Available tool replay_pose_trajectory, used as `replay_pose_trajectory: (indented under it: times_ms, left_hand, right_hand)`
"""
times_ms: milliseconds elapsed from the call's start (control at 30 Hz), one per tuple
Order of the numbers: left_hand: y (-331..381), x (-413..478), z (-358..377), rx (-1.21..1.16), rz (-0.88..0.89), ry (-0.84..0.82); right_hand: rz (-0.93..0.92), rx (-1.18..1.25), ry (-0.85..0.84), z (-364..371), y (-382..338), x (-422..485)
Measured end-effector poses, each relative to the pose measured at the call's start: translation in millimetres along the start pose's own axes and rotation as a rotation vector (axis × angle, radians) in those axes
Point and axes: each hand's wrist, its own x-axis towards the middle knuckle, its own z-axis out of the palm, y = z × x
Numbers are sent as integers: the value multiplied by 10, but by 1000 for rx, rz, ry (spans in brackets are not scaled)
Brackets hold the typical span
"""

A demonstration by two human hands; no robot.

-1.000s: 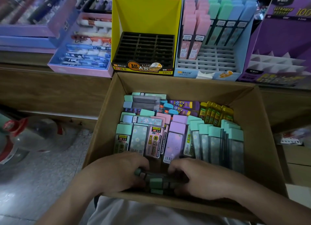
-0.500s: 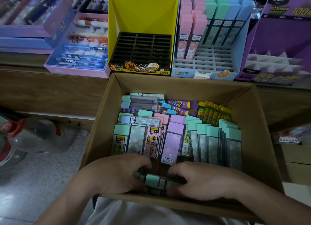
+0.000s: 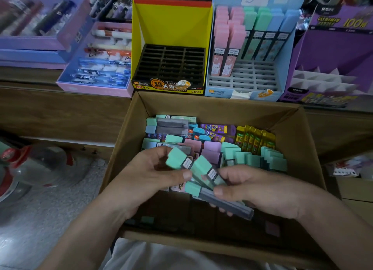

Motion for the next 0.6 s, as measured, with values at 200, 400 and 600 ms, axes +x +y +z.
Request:
replay_pose_trajectory:
  times_ms: [200, 400, 600]
  left_hand:
    - [88, 172, 249, -453, 4, 57]
    - [182, 297, 505, -521, 34, 58]
    - [246, 382, 559, -601, 1, 154]
  right_hand:
    - [-109, 235, 25, -8, -149, -11]
    - [-204, 247, 45, -16, -253, 10]
    - [-224, 350, 49, -43, -257, 42]
